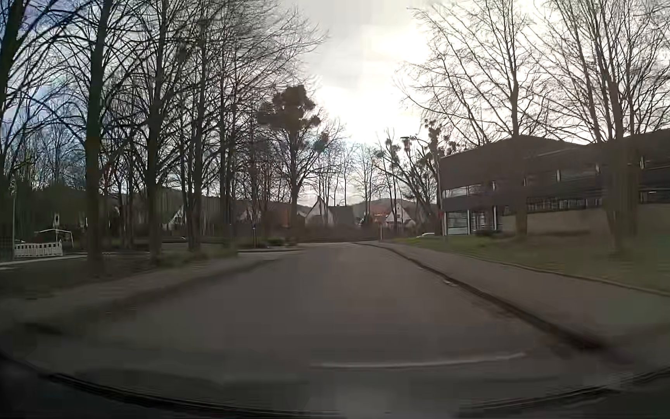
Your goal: Follow the waypoints while adhering to traffic rules and regulations
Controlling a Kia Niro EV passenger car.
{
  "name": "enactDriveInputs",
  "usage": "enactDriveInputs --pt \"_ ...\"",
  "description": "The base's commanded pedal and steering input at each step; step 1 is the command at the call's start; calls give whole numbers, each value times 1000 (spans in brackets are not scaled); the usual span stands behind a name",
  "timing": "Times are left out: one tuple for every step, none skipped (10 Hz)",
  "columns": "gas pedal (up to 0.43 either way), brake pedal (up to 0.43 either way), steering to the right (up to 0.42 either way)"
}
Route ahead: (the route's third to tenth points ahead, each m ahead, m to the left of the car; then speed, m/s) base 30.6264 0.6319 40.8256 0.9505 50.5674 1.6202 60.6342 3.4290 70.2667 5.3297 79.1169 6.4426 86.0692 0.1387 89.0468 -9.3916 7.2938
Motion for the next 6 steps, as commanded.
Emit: enactDriveInputs --pt "228 0 -12" --pt "228 0 -9" --pt "220 0 -6" --pt "157 0 -5" --pt "157 0 -5" --pt "157 0 -6"
